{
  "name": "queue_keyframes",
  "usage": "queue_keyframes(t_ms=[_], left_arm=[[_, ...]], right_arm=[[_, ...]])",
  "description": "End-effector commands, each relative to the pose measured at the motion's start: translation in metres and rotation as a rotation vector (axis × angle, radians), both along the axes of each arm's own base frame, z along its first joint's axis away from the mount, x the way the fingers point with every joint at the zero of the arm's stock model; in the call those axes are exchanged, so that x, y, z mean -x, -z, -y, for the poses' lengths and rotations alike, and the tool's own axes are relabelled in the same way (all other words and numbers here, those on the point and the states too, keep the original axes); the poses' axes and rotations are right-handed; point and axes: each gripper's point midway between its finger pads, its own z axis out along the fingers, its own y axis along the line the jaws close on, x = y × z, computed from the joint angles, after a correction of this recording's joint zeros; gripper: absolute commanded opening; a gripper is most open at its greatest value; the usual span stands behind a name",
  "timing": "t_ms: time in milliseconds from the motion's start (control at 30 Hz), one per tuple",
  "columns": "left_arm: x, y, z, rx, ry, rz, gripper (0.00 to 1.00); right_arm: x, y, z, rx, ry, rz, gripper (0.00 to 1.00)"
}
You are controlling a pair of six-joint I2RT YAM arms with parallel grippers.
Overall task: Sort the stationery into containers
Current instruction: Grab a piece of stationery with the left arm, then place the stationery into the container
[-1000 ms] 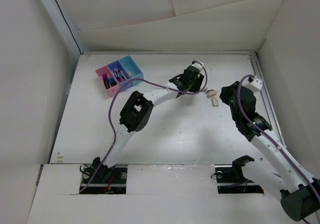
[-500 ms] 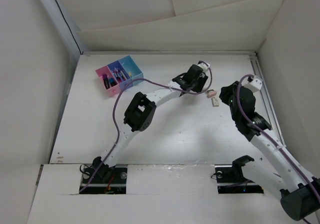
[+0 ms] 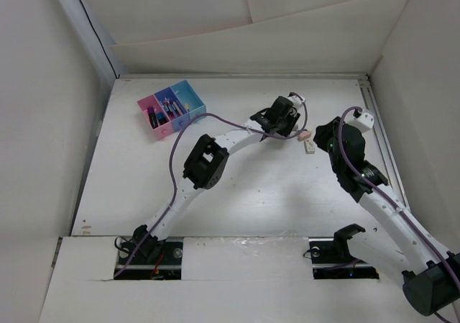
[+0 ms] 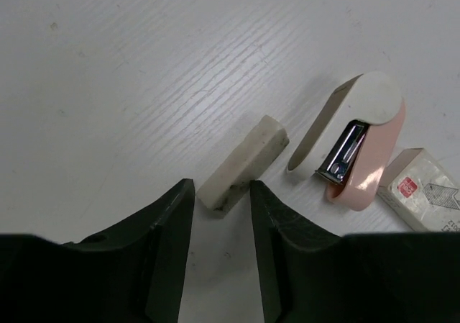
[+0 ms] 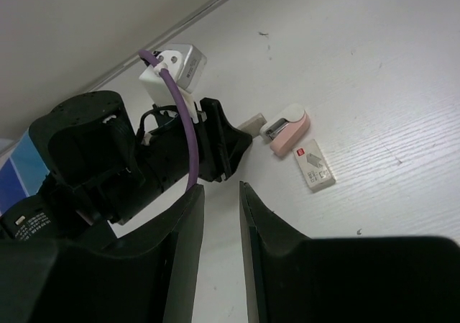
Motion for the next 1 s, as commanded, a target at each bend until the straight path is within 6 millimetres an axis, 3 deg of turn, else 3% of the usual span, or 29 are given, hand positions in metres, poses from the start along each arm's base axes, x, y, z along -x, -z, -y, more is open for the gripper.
queue_keyframes(t_ms=[0, 33, 100, 133, 167, 233, 333, 367, 400, 433, 467, 500, 567, 600, 633, 700, 733, 767, 833, 867, 933, 967], left_arm=[[-0.002, -0.018, 0.011, 0.041, 0.031, 0.026, 0.32], [-0.002, -0.018, 0.011, 0.041, 0.031, 0.026, 0.23], [-0.002, -0.022, 0.011, 0.052, 0.031, 0.037, 0.15], [-0.001, -0.012, 0.007, 0.032, 0.024, 0.025, 0.11], [-0.003, -0.026, 0.005, 0.044, 0.012, 0.047, 0.05], [0.0, -0.023, -0.001, 0.033, 0.001, 0.048, 0.0], [0.0, -0.048, -0.008, 0.058, -0.029, 0.083, 0.0], [0.004, -0.038, -0.017, 0.03, -0.048, 0.075, 0.0], [0.004, -0.056, -0.02, 0.054, -0.062, 0.094, 0.0], [0.004, -0.062, -0.022, 0.061, -0.07, 0.107, 0.0], [0.009, -0.053, -0.03, 0.049, -0.09, 0.089, 0.0], [0.006, -0.073, -0.038, 0.057, -0.126, 0.126, 0.0], [0.003, -0.085, -0.05, 0.091, -0.188, 0.13, 0.0], [0.007, -0.078, -0.06, 0.079, -0.22, 0.121, 0.0], [-0.003, -0.1, -0.079, 0.114, -0.274, 0.138, 0.0], [-0.01, -0.105, -0.103, 0.16, -0.366, 0.109, 0.0], [-0.015, -0.126, -0.117, 0.203, -0.411, 0.117, 0.0], [-0.03, -0.134, -0.144, 0.232, -0.48, 0.112, 0.0], [-0.04, -0.138, -0.18, 0.318, -0.607, 0.057, 0.0], [-0.055, -0.155, -0.217, 0.377, -0.689, 0.058, 0.0], [-0.063, -0.158, -0.255, 0.452, -0.783, 0.014, 0.0], [-0.059, -0.144, -0.27, 0.494, -0.832, -0.053, 0.0]], right_arm=[[-0.004, -0.017, -0.006, -0.024, -0.018, 0.05, 0.32], [-0.004, -0.017, -0.006, -0.024, -0.018, 0.05, 0.32], [-0.004, -0.017, -0.006, -0.024, -0.018, 0.05, 0.32], [-0.004, -0.017, -0.006, -0.024, -0.018, 0.05, 0.32], [-0.004, -0.017, -0.006, -0.024, -0.018, 0.05, 0.32], [-0.004, -0.017, -0.006, -0.024, -0.018, 0.05, 0.32], [-0.004, -0.017, -0.008, -0.027, -0.027, 0.049, 0.32], [-0.004, -0.017, -0.008, -0.027, -0.027, 0.049, 0.32], [-0.002, -0.02, -0.007, -0.03, -0.027, 0.058, 0.32], [-0.002, -0.02, -0.007, -0.03, -0.027, 0.058, 0.32], [-0.002, -0.02, -0.007, -0.03, -0.027, 0.058, 0.32], [-0.002, -0.02, -0.007, -0.03, -0.027, 0.058, 0.32], [-0.001, -0.023, -0.007, -0.034, -0.027, 0.068, 0.32], [-0.001, -0.023, -0.007, -0.034, -0.027, 0.068, 0.32], [-0.001, -0.023, -0.007, -0.034, -0.027, 0.068, 0.32], [-0.001, -0.023, -0.007, -0.034, -0.027, 0.068, 0.32], [-0.001, -0.023, -0.008, -0.036, -0.036, 0.067, 0.32], [-0.001, -0.023, -0.008, -0.036, -0.036, 0.067, 0.32], [-0.001, -0.023, -0.008, -0.036, -0.036, 0.067, 0.32], [-0.001, -0.027, -0.01, -0.042, -0.045, 0.074, 0.32], [-0.001, -0.027, -0.01, -0.042, -0.045, 0.074, 0.32], [-0.001, -0.027, -0.01, -0.042, -0.045, 0.074, 0.32]])
